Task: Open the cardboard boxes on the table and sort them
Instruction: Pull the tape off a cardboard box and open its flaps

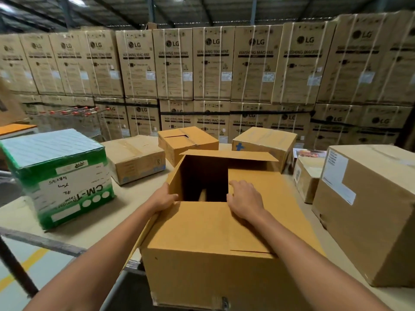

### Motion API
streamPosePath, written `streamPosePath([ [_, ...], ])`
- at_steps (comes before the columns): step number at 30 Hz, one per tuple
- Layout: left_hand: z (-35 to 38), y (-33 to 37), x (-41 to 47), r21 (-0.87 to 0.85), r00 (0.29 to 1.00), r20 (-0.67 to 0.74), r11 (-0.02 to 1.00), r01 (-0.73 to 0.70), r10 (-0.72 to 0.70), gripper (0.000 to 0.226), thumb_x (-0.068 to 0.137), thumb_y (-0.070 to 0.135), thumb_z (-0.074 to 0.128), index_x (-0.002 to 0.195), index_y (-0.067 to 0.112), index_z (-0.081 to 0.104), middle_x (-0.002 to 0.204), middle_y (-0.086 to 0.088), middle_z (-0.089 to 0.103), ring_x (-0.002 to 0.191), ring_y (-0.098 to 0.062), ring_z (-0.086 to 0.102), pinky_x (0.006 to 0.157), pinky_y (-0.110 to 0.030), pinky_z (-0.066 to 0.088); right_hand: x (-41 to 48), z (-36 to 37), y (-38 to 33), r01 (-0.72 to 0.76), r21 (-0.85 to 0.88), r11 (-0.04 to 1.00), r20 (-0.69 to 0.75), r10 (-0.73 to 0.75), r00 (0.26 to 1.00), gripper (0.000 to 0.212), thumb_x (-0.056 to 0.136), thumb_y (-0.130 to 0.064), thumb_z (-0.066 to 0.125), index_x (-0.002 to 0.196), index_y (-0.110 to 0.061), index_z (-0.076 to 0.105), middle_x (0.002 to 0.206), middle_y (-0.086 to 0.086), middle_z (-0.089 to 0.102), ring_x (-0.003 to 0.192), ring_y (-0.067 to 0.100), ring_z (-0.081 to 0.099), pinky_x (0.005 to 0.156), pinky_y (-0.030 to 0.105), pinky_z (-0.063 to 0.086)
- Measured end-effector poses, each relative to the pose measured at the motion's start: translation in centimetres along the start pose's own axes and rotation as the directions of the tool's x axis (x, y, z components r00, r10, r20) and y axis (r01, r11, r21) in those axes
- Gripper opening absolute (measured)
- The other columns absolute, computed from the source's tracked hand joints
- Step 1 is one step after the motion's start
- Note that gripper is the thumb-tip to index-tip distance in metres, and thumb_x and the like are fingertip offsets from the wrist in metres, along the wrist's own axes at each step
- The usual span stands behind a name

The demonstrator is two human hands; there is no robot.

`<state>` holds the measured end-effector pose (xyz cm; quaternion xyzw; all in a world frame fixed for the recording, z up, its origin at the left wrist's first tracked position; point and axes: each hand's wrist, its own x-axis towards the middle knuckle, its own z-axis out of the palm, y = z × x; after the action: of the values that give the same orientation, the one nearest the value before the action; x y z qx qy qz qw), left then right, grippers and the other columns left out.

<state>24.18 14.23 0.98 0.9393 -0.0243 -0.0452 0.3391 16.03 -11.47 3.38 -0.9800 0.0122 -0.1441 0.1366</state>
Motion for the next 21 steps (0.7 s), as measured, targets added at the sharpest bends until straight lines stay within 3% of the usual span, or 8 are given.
streamPosePath([
  [4,0.2,1.1,5.2,0.038,0.991,-0.089,0.995,-0.095,0.098,0.073,0.096,0.024,0.061,0.155,0.016,0.02,0.157,-0.012,0.035,0.14,-0.028,0.04,0.112,-0.042,0.037,6.5,0.1,1.5,-0.017,0.001,1.0,-0.048,0.017,0.999,0.05,0.096,-0.028,0.054,0.145,-0.021,0.045,0.139,0.006,0.05,0.126,0.026,0.046,0.097,0.037,0.046],
  [9,0.1,3.6,12.8,0.274,0.924,-0.274,0.943,-0.189,0.265,0.076,0.094,0.022,0.063,0.157,0.018,0.021,0.162,-0.013,0.021,0.151,-0.029,0.016,0.121,-0.046,0.023,13.4,0.4,3.4,0.016,-0.099,0.995,-0.08,-0.024,0.996,0.05,0.094,-0.018,0.056,0.143,-0.018,0.045,0.144,0.009,0.044,0.131,0.026,0.041,0.104,0.037,0.043],
  [12,0.0,5.1,16.9,0.481,0.885,-0.262,0.847,-0.227,0.385,0.073,0.093,0.025,0.061,0.156,0.021,0.025,0.162,-0.01,0.024,0.151,-0.03,0.015,0.122,-0.049,0.02,17.4,0.7,4.7,0.075,-0.195,0.978,-0.028,-0.082,0.996,0.046,0.093,-0.02,0.058,0.138,-0.021,0.048,0.139,0.007,0.048,0.128,0.025,0.044,0.105,0.039,0.042],
  [14,-0.3,6.3,18.7,0.53,0.881,-0.179,0.797,-0.289,0.439,0.07,0.093,0.023,0.059,0.155,0.024,0.027,0.156,-0.007,0.039,0.147,-0.028,0.029,0.119,-0.048,0.028,19.5,1.2,5.4,0.103,-0.23,0.968,0.103,-0.081,0.991,0.045,0.093,-0.023,0.059,0.137,-0.023,0.048,0.14,0.007,0.047,0.128,0.026,0.043,0.106,0.044,0.041],
  [17,-1.3,7.7,20.5,0.547,0.844,-0.059,0.724,-0.42,0.534,0.066,0.091,0.015,0.061,0.152,0.025,0.037,0.131,-0.005,0.064,0.12,-0.025,0.059,0.099,-0.038,0.049,22.0,1.1,6.2,0.129,-0.266,0.955,0.232,-0.067,0.97,0.039,0.094,-0.026,0.057,0.131,-0.023,0.049,0.132,0.007,0.052,0.121,0.028,0.047,0.099,0.047,0.044],
  [19,-2.6,7.9,22.2,0.53,0.793,-0.105,0.709,-0.465,0.6,0.054,0.088,0.012,0.067,0.14,0.023,0.054,0.119,-0.001,0.071,0.109,-0.023,0.066,0.091,-0.037,0.055,23.7,0.3,6.3,0.142,-0.284,0.948,0.145,-0.104,0.984,0.024,0.092,-0.025,0.055,0.116,-0.022,0.056,0.115,0.004,0.061,0.109,0.027,0.054,0.089,0.043,0.046],
  [21,-4.1,8.2,24.3,0.466,0.728,-0.223,0.727,-0.504,0.648,0.034,0.084,0.014,0.074,0.116,0.02,0.068,0.105,-0.003,0.074,0.097,-0.026,0.07,0.079,-0.04,0.058,25.6,-0.8,6.3,0.133,-0.289,0.948,-0.016,-0.143,0.99,0.012,0.089,-0.021,0.056,0.101,-0.022,0.06,0.103,0.002,0.066,0.103,0.026,0.058,0.092,0.043,0.043],
])
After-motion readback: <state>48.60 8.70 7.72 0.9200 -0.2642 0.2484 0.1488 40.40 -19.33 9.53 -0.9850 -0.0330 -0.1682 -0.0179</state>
